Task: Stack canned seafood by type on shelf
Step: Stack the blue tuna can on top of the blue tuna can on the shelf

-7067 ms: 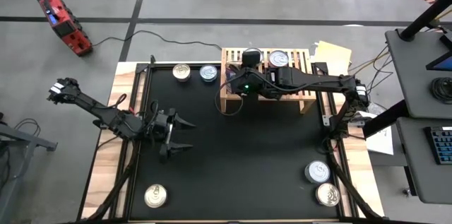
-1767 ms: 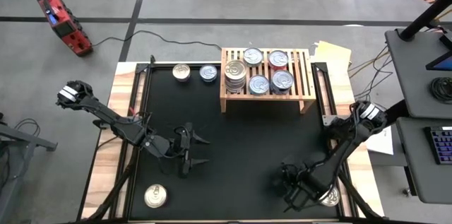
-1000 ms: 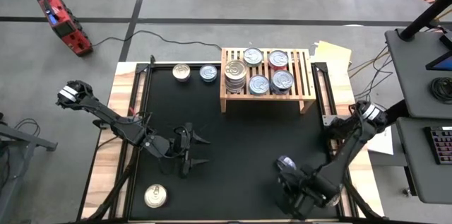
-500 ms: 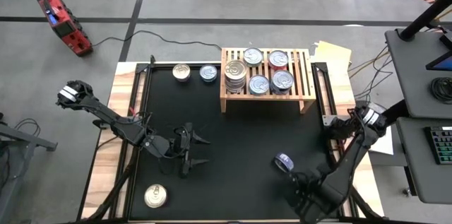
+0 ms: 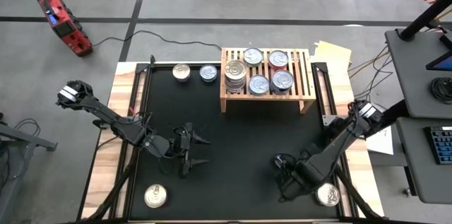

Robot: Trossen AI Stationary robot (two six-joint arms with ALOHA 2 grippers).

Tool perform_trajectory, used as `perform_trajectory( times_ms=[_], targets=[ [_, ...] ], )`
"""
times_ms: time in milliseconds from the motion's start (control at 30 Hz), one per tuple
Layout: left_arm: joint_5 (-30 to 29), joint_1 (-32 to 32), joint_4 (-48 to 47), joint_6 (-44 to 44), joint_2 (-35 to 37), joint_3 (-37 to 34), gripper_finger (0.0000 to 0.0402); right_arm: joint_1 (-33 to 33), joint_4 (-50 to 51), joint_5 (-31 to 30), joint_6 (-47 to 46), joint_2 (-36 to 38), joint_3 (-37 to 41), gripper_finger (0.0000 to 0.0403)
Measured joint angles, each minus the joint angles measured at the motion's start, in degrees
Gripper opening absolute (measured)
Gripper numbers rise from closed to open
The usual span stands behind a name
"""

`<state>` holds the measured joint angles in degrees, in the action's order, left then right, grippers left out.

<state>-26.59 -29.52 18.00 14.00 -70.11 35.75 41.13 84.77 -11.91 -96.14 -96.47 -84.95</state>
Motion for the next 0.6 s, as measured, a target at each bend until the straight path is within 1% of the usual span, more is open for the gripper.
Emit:
perform_trajectory(
  times_ms=[133, 233, 367, 600],
  targets=[
    [0.0, 0.0, 0.0, 0.0, 0.0, 0.0, 0.0295, -1.9, -0.6, 0.3, 3.4, 0.5, 1.6, 0.0236],
    [0.0, 0.0, 0.0, 0.0, 0.0, 0.0, 0.0294, -2.9, -2.9, 0.9, 5.7, 0.7, 2.6, 0.0257],
    [0.0, 0.0, 0.0, 0.0, 0.0, 0.0, 0.0294, -3.9, -6.2, 1.7, 7.7, 0.7, 4.5, 0.0264],
    [0.0, 0.0, -0.1, 0.0, 0.0, 0.0, 0.0294, -4.4, -9.5, 3.5, 9.5, 0.7, 9.1, 0.0256]
  ],
)
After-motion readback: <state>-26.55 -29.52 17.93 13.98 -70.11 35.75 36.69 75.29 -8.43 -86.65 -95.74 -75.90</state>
